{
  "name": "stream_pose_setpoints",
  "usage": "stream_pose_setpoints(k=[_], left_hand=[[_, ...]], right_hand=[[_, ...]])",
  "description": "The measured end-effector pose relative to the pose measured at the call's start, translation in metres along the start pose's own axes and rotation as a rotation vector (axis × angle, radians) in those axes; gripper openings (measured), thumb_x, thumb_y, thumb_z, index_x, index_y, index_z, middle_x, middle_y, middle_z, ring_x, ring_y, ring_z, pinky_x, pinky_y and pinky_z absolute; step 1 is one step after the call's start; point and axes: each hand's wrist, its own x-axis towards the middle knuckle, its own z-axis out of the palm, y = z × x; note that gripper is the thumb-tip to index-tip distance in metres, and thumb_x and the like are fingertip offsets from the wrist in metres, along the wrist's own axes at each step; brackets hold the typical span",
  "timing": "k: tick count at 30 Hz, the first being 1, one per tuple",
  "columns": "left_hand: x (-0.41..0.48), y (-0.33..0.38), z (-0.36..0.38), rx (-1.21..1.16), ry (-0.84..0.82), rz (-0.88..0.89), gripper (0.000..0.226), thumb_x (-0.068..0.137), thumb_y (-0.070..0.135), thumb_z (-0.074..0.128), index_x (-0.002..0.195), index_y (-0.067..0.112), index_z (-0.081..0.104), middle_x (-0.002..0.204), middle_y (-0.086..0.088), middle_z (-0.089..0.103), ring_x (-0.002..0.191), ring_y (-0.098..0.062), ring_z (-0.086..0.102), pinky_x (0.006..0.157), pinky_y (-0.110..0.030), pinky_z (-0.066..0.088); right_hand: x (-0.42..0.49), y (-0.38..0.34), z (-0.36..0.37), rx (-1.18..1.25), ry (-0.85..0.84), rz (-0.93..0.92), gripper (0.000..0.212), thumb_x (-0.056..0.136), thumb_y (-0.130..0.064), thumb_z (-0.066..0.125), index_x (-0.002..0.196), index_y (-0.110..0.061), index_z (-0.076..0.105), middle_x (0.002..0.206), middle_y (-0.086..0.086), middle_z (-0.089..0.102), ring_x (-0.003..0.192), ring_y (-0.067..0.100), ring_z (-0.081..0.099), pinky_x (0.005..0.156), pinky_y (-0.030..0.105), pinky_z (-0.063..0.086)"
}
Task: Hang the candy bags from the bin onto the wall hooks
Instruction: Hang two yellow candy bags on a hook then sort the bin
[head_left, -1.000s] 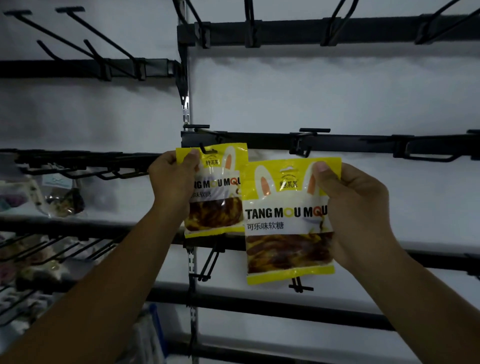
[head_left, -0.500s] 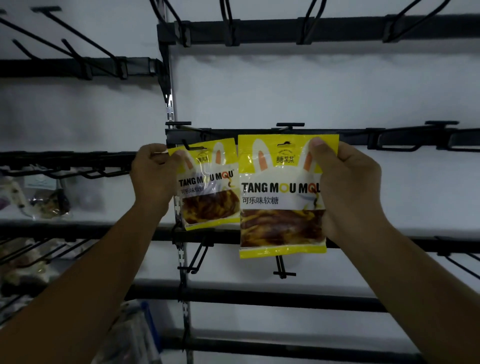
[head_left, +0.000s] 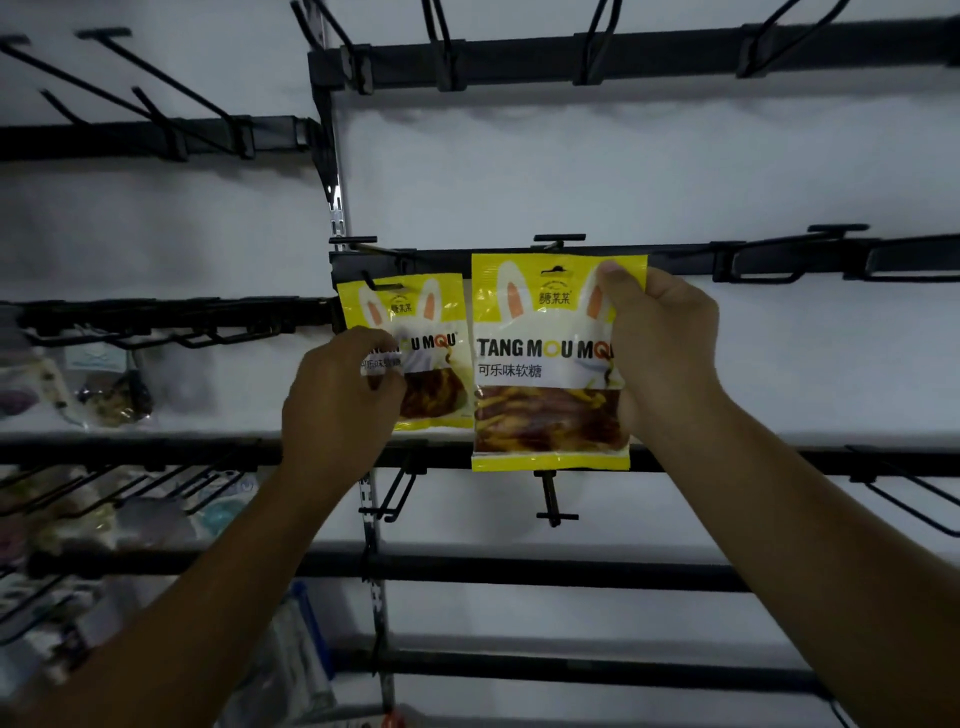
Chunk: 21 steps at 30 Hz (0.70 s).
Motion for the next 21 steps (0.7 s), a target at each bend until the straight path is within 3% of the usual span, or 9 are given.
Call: stream_pose_setpoints(k=[5,11,16,21], left_hand=[[-0.008,0.004,-0.001,0.037,-0.053,-0.012,0.023,0.090,0.021,0.064,0.112,0.024,0.069,0.116,0.001,0.070,0.095,-0.014,0.062,0.072,-0.024,0.040],[-0.019,0.008,-0.001,0.099,-0.097,0.042,0.022,0.088,0.018,0.066,0.109,0.024,0.069,0.113,0.002,0.070,0.097,-0.020,0.063,0.076,-0.027,0.044],[-0.027,0.011,0.001,0.177,-0.122,0.108,0.025,0.087,0.018,0.067,0.112,0.020,0.068,0.121,-0.001,0.067,0.106,-0.026,0.060,0.085,-0.035,0.046],[-0.029,0.015,0.004,0.215,-0.163,0.117,0.028,0.090,0.021,0.065,0.118,0.021,0.066,0.125,-0.001,0.065,0.109,-0.025,0.058,0.086,-0.035,0.046]], right_hand=[[0.004,0.003,0.002,0.016,0.005,0.105,0.033,0.091,-0.023,0.065,0.059,-0.017,0.061,0.050,-0.002,0.048,0.054,0.018,0.047,0.056,0.033,0.046],[0.013,0.018,0.002,-0.088,0.006,0.052,0.028,0.093,-0.022,0.061,0.069,-0.008,0.064,0.042,-0.008,0.041,0.036,0.005,0.037,0.041,0.012,0.033],[0.026,0.029,0.007,-0.133,0.018,0.049,0.024,0.093,-0.023,0.060,0.075,-0.008,0.064,0.054,-0.003,0.045,0.042,0.005,0.049,0.039,0.014,0.037],[0.034,0.039,0.011,-0.166,0.044,0.033,0.028,0.094,-0.028,0.060,0.070,-0.013,0.063,0.055,-0.004,0.046,0.046,0.006,0.043,0.039,0.012,0.034]])
